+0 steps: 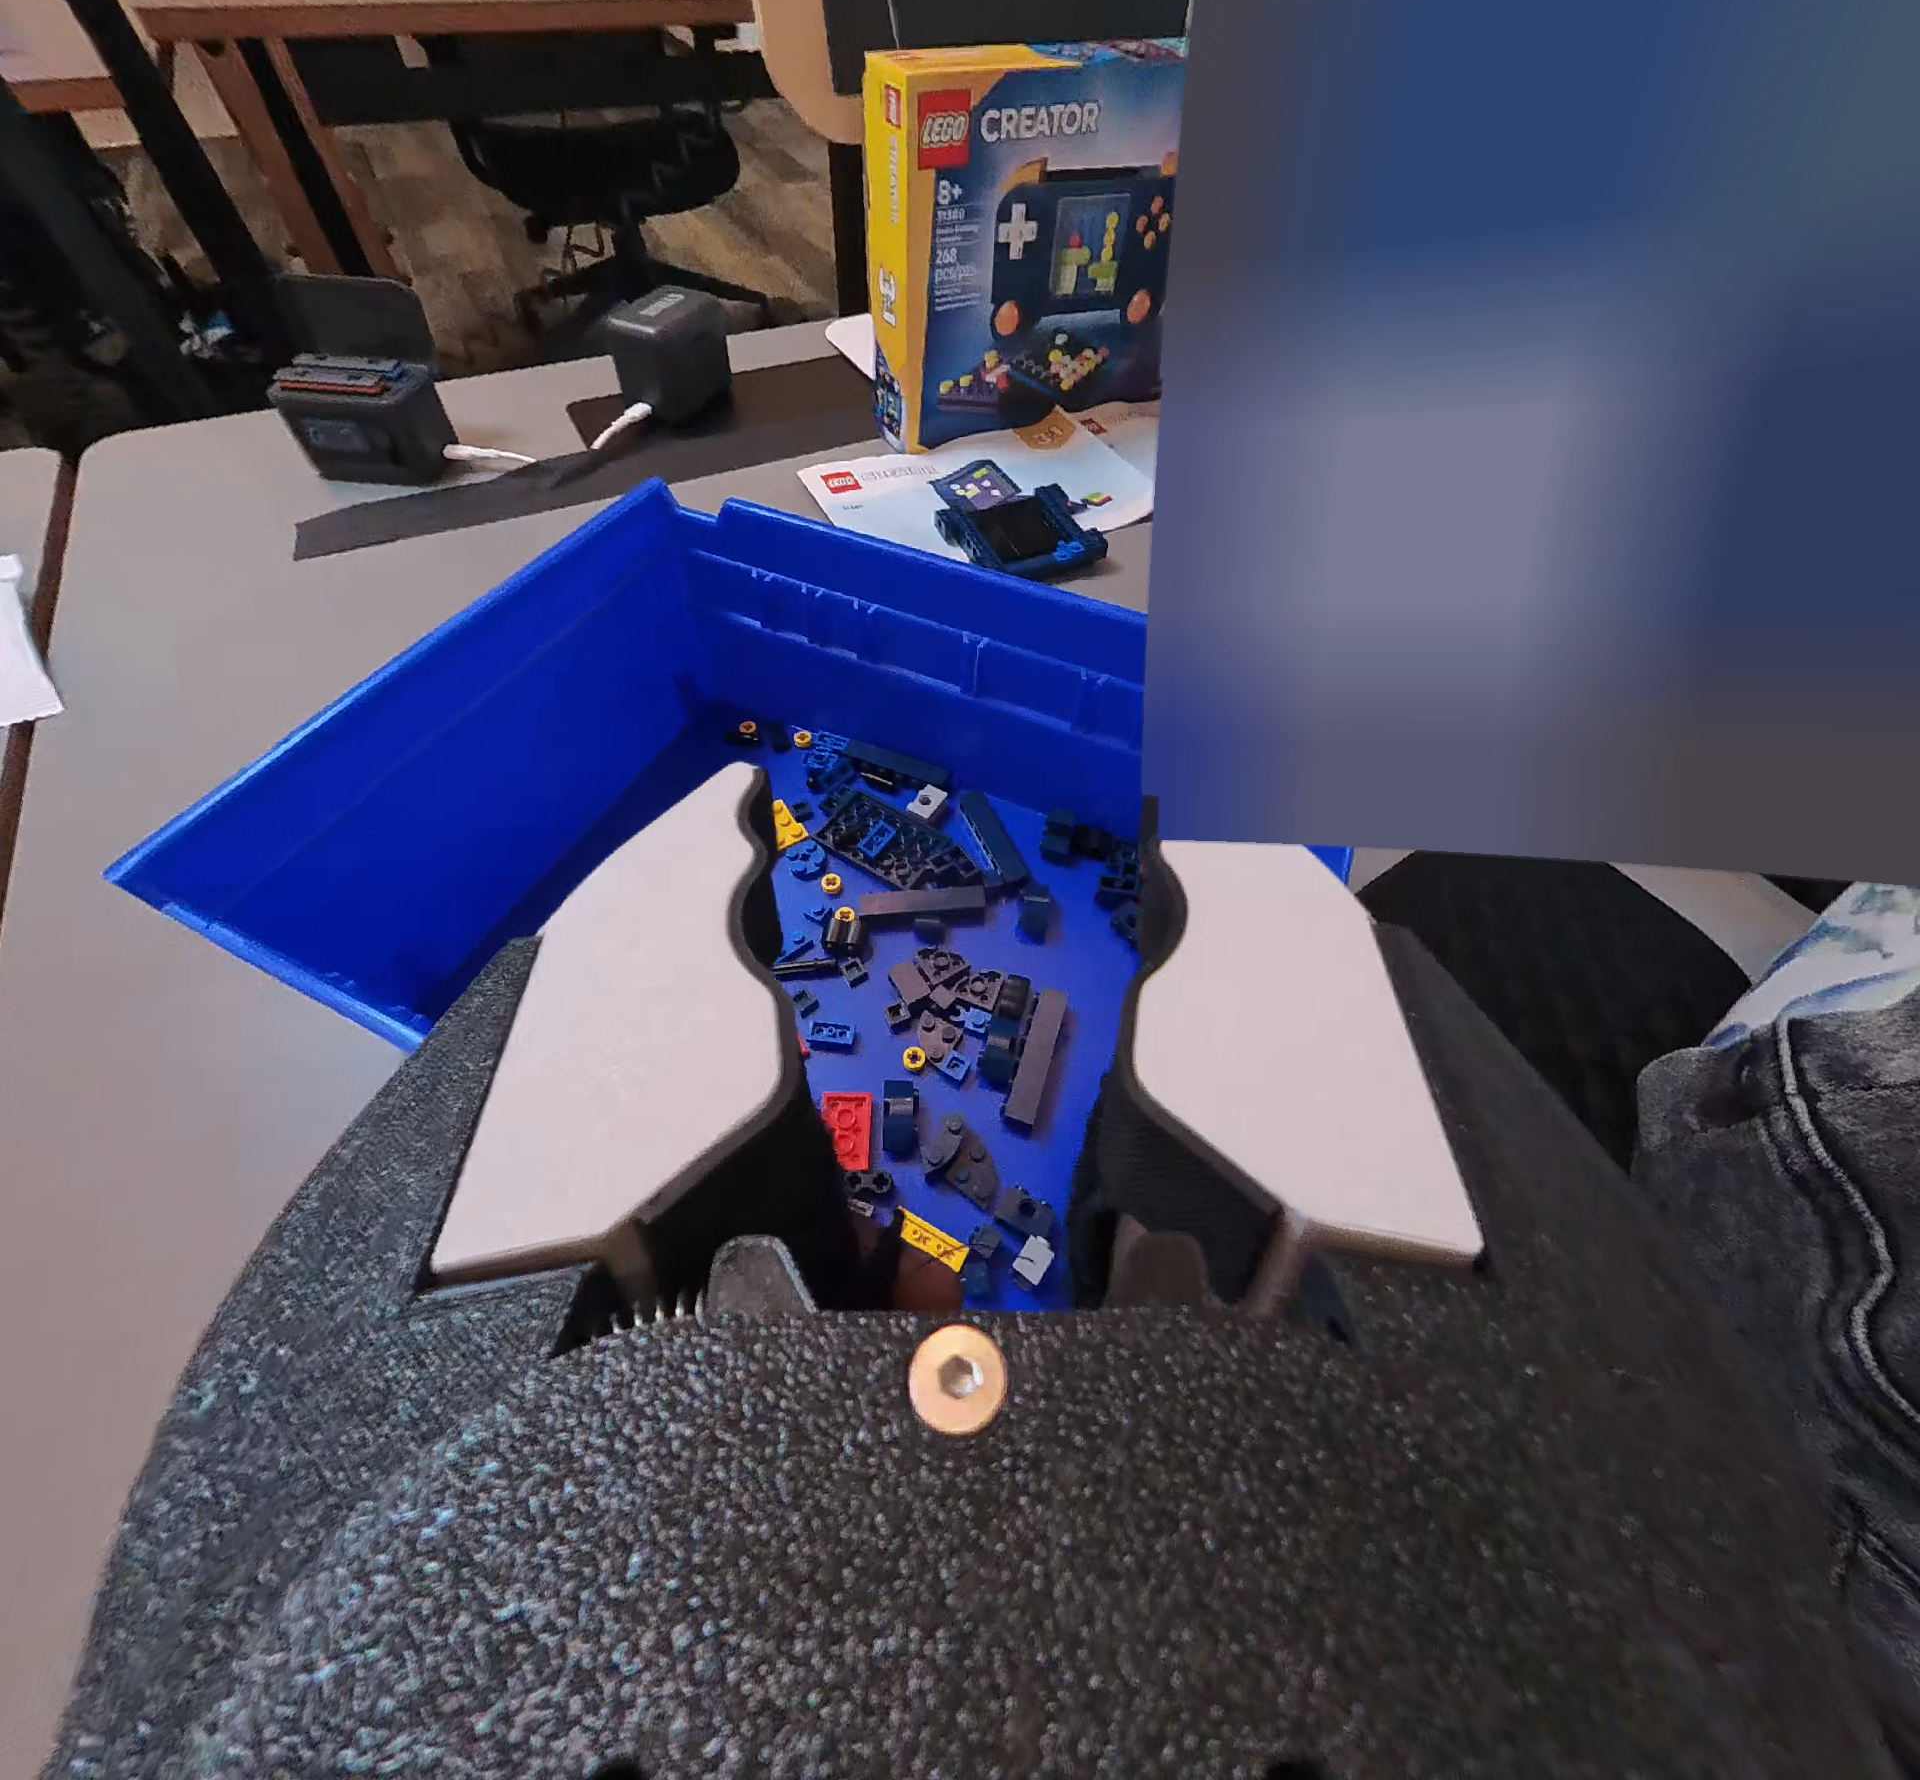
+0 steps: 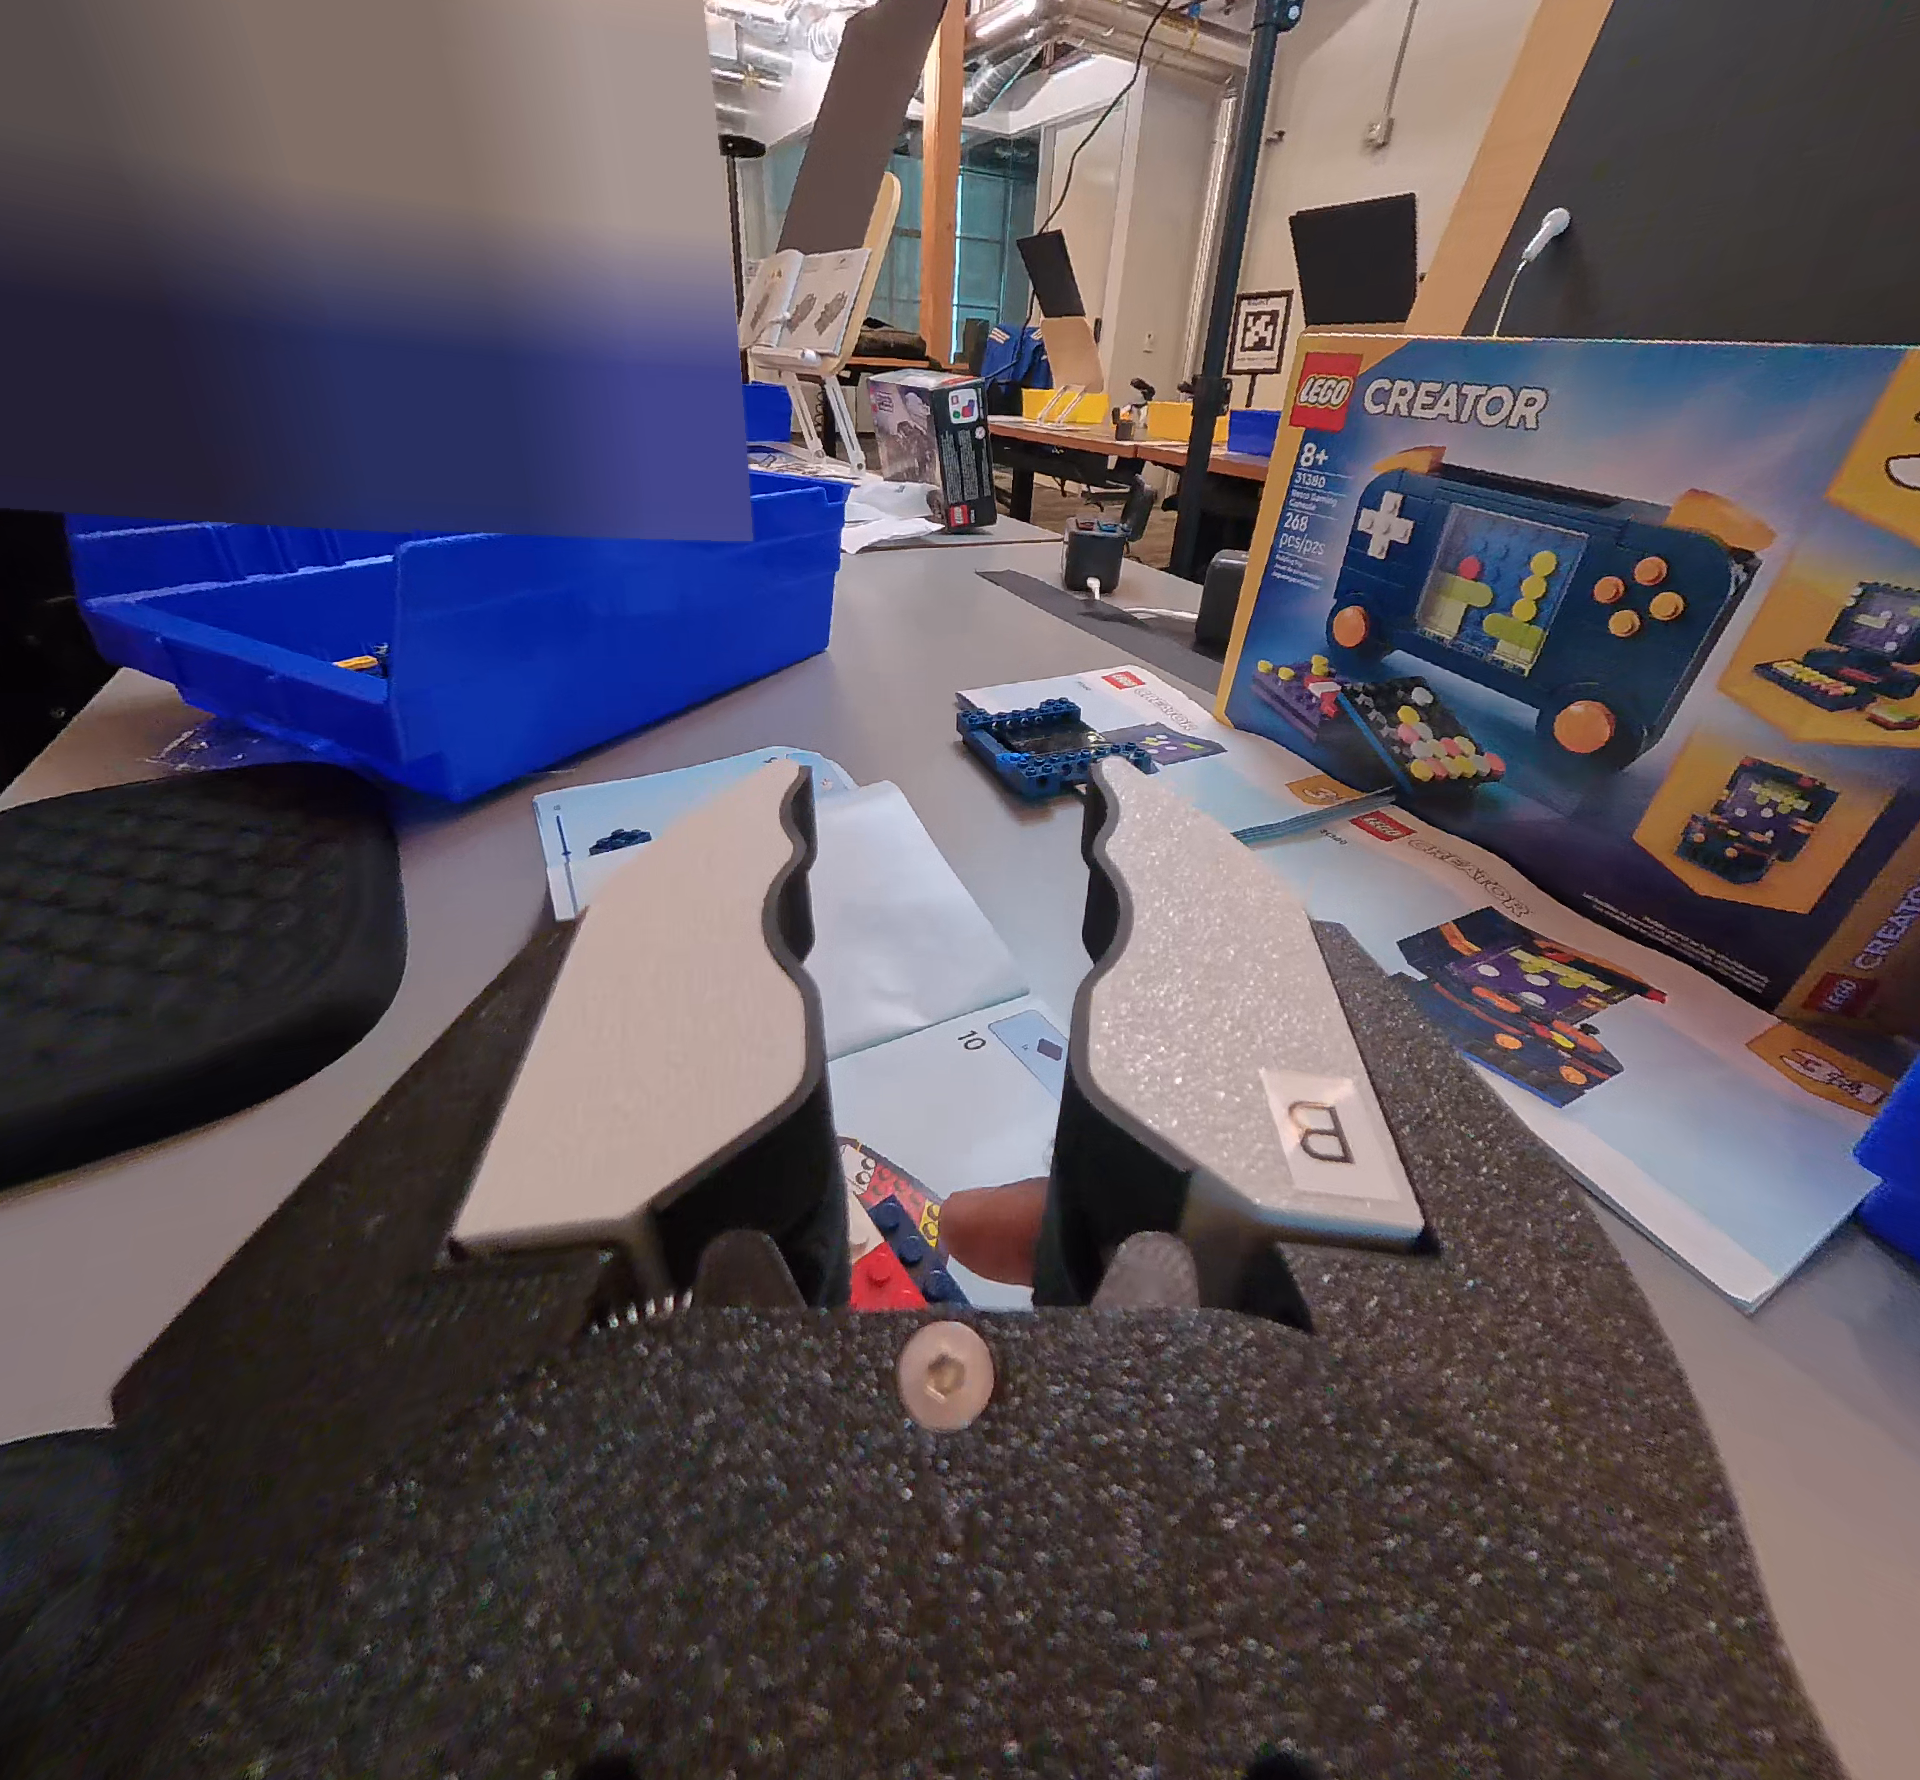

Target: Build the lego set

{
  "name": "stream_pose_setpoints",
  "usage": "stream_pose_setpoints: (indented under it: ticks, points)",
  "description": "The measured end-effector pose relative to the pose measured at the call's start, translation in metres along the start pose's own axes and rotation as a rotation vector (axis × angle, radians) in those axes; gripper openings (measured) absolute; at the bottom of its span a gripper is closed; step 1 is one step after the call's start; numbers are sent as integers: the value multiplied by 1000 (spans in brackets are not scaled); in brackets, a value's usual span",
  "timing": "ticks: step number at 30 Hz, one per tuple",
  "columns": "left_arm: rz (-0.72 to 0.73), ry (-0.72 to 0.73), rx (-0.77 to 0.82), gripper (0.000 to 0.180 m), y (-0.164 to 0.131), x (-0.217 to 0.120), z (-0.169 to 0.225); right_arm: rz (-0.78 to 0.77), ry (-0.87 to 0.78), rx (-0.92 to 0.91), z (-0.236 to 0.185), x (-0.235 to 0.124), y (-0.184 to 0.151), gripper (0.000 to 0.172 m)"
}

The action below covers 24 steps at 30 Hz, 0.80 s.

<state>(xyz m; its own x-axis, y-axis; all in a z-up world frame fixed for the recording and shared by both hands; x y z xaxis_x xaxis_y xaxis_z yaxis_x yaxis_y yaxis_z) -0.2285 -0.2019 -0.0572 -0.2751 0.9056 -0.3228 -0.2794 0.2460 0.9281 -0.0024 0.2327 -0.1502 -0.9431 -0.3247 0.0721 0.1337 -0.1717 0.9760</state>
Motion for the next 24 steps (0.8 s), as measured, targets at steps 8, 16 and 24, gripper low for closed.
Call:
stream_pose_setpoints:
  ticks: [8,16,24]
  points:
    - [-458,-242,459,30,-19,25,26,17,-8,16,2,-1,0,49]
    - [-1045,-638,821,12,-50,78,35,26,7,3,1,0,1,49]
    - [-1103,-961,793,16,-82,106,34,78,10,5,1,-5,8,48]
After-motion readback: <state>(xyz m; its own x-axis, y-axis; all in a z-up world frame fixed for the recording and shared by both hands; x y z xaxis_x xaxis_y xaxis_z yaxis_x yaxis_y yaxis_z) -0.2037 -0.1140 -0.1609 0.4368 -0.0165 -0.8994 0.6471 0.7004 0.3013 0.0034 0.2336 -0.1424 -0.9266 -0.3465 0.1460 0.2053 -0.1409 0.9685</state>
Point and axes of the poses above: each gripper's, where its closed fingertips meet, x out along the fingers, y out of its top, z = x × y across the jaws, the point moved 8 cm from there along -x, back along the fingers, and after that the axes turned 9 degrees about -x, right-handed, at the moved point
